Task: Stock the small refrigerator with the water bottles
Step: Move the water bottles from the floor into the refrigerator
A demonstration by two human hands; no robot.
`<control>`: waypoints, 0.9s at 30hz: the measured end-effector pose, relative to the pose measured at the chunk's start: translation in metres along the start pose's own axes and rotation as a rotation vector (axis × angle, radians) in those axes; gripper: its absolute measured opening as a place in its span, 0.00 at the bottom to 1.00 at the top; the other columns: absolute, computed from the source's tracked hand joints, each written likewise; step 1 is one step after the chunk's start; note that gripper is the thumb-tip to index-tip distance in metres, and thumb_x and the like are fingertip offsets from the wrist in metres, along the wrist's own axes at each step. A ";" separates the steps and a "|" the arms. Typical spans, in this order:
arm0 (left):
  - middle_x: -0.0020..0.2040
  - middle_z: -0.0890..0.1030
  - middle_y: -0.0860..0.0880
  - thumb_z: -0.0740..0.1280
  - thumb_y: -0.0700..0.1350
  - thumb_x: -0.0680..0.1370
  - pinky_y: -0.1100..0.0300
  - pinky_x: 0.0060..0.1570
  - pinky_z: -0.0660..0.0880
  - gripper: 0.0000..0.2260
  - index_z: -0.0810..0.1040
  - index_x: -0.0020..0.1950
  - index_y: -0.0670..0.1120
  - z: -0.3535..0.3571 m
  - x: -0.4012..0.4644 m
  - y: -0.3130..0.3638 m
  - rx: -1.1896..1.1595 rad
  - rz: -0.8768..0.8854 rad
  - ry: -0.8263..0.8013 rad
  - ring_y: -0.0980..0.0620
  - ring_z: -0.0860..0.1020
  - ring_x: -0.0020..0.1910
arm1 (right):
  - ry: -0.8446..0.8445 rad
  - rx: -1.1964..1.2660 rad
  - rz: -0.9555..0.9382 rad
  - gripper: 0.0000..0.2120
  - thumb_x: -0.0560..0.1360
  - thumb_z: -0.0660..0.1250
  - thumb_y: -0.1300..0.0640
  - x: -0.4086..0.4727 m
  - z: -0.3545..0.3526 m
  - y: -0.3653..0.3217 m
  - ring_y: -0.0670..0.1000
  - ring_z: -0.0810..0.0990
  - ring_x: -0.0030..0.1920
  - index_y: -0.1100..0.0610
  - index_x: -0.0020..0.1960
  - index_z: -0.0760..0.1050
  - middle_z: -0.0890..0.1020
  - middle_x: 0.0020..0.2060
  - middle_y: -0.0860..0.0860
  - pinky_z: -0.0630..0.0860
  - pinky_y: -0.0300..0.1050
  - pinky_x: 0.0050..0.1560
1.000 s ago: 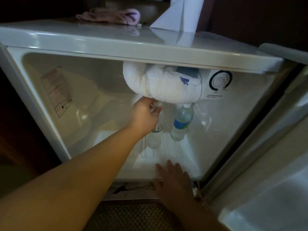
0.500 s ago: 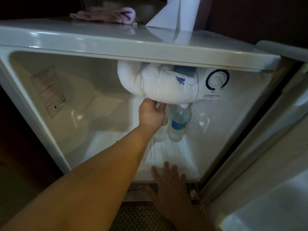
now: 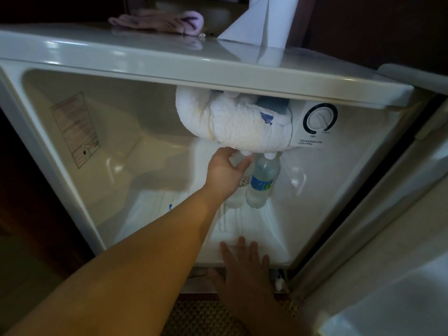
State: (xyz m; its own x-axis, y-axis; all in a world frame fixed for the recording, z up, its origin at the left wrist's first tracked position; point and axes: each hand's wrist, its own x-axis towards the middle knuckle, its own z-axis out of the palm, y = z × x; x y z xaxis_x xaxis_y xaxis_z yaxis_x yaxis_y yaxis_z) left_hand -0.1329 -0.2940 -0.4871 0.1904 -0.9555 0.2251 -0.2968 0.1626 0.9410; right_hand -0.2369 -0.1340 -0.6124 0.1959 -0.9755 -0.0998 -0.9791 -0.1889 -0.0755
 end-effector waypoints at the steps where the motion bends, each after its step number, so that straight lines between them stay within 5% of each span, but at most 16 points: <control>1: 0.65 0.79 0.50 0.74 0.55 0.79 0.54 0.66 0.75 0.25 0.76 0.72 0.46 0.000 -0.002 -0.004 0.044 0.009 -0.017 0.48 0.79 0.63 | 0.015 0.017 0.000 0.33 0.77 0.57 0.32 0.001 0.001 -0.001 0.72 0.68 0.74 0.45 0.78 0.68 0.67 0.78 0.62 0.63 0.77 0.69; 3: 0.67 0.79 0.48 0.74 0.55 0.79 0.58 0.64 0.73 0.27 0.74 0.76 0.49 -0.001 -0.005 -0.012 0.113 0.038 -0.048 0.49 0.78 0.64 | 0.005 0.023 -0.006 0.33 0.79 0.54 0.32 0.000 -0.003 -0.002 0.72 0.59 0.78 0.44 0.81 0.61 0.57 0.81 0.62 0.51 0.75 0.74; 7: 0.58 0.82 0.55 0.76 0.50 0.77 0.70 0.52 0.76 0.32 0.69 0.79 0.53 -0.004 -0.014 -0.020 0.105 0.027 -0.091 0.58 0.79 0.51 | -0.014 0.057 0.005 0.33 0.79 0.54 0.31 0.000 0.006 0.000 0.72 0.61 0.77 0.44 0.81 0.62 0.59 0.81 0.62 0.58 0.77 0.72; 9: 0.50 0.80 0.62 0.76 0.47 0.78 0.80 0.43 0.71 0.31 0.69 0.79 0.53 -0.003 -0.016 -0.021 0.078 0.009 -0.085 0.63 0.78 0.47 | 0.005 0.057 -0.031 0.34 0.81 0.52 0.32 -0.001 0.001 0.001 0.71 0.50 0.80 0.43 0.83 0.52 0.48 0.83 0.61 0.49 0.76 0.75; 11: 0.49 0.80 0.62 0.76 0.47 0.78 0.81 0.41 0.70 0.30 0.69 0.78 0.53 -0.001 -0.016 -0.019 0.073 0.010 -0.083 0.64 0.79 0.46 | -0.089 0.047 -0.045 0.36 0.82 0.48 0.32 -0.001 0.002 0.004 0.67 0.37 0.81 0.43 0.83 0.40 0.36 0.82 0.58 0.37 0.72 0.77; 14: 0.51 0.80 0.59 0.75 0.46 0.79 0.77 0.46 0.74 0.29 0.70 0.78 0.53 0.002 -0.014 -0.015 0.049 -0.001 -0.083 0.59 0.80 0.48 | -0.140 0.052 -0.047 0.37 0.82 0.48 0.32 -0.002 -0.005 0.003 0.67 0.35 0.81 0.44 0.83 0.37 0.35 0.82 0.59 0.37 0.72 0.77; 18: 0.49 0.78 0.61 0.76 0.46 0.78 0.75 0.48 0.75 0.30 0.69 0.79 0.52 0.004 -0.016 -0.014 0.052 -0.011 -0.066 0.61 0.78 0.46 | -0.128 0.012 -0.044 0.42 0.74 0.39 0.28 -0.002 -0.006 0.000 0.69 0.40 0.81 0.45 0.83 0.39 0.37 0.82 0.60 0.41 0.75 0.75; 23: 0.74 0.74 0.44 0.76 0.57 0.76 0.57 0.63 0.74 0.44 0.55 0.85 0.49 -0.016 -0.028 -0.017 0.185 -0.099 -0.100 0.47 0.75 0.71 | -0.205 -0.057 -0.018 0.35 0.82 0.44 0.32 0.006 -0.025 -0.012 0.69 0.44 0.81 0.49 0.83 0.45 0.45 0.82 0.62 0.41 0.75 0.75; 25: 0.76 0.73 0.43 0.75 0.58 0.77 0.53 0.68 0.74 0.43 0.56 0.85 0.50 -0.041 -0.042 -0.020 0.290 -0.098 -0.136 0.45 0.74 0.73 | -0.117 -0.093 -0.084 0.32 0.82 0.44 0.33 0.015 -0.040 -0.024 0.66 0.59 0.77 0.50 0.79 0.57 0.61 0.78 0.61 0.54 0.72 0.74; 27: 0.72 0.77 0.46 0.73 0.55 0.79 0.55 0.64 0.77 0.33 0.64 0.81 0.52 -0.076 -0.068 -0.021 0.353 -0.074 -0.190 0.48 0.79 0.65 | 0.072 -0.106 -0.258 0.27 0.83 0.47 0.35 0.027 -0.050 -0.037 0.58 0.74 0.62 0.51 0.70 0.70 0.76 0.64 0.55 0.72 0.61 0.62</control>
State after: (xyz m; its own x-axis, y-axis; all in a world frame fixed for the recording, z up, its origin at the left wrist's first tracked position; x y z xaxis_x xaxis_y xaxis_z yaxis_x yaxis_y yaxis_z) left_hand -0.0684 -0.2141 -0.5027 0.0571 -0.9953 0.0781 -0.5978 0.0286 0.8011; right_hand -0.1977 -0.1592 -0.5627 0.4382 -0.8987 -0.0196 -0.8986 -0.4385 0.0150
